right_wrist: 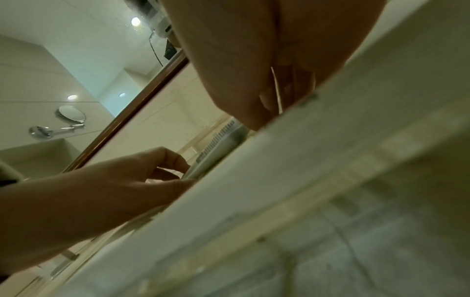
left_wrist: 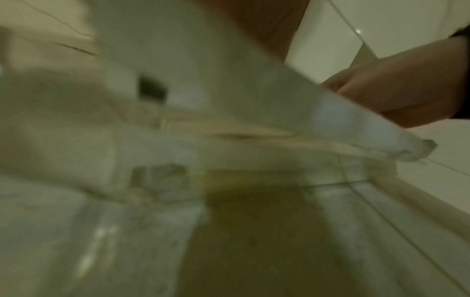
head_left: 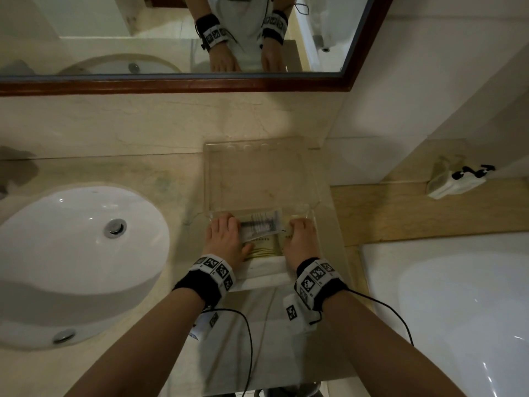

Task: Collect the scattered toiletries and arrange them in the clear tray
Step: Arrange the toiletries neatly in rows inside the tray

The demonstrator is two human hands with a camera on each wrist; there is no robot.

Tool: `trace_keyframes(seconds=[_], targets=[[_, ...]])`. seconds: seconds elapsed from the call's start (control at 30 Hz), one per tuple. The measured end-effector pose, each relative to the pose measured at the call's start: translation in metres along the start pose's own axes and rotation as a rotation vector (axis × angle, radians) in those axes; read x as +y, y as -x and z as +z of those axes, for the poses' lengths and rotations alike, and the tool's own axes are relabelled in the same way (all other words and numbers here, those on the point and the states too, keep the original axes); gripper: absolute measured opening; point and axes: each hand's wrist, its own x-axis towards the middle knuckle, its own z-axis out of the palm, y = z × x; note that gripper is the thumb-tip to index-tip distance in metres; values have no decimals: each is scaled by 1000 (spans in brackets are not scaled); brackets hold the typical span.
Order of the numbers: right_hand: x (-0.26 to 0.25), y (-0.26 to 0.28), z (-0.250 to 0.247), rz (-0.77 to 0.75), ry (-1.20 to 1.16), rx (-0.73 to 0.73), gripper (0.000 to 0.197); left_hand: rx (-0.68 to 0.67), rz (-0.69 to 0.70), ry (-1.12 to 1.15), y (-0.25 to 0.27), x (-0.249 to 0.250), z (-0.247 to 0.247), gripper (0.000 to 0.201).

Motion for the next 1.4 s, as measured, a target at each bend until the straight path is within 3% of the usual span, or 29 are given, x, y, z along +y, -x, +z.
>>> trace_keyframes(seconds=[0.33,0.47,0.67,0.8,0.97,1.13,1.4], targets=[[-2,3,2,21,9,36,40,-10,66,-13,-1,-1,2,49],[-1,-1,-2,50,-106,31,41,-7,103,9,-1,0,1,46],[6,5,-4,-155,-264,156,47,-58,178,126,0,4,-5,48],[5,1,-4,-94,-303,192,36,-119,208,175,-2,11,-10,44],[3,4,-2,-172,-83,215,31,-102,214,199,-2,15,-13,35],[11,10,2,-202,132,49,41,-118,149,246,-2,8,-9,35],[17,-1,-4,-167,47,226,28,-112,164,250,-12,18,-5,36]])
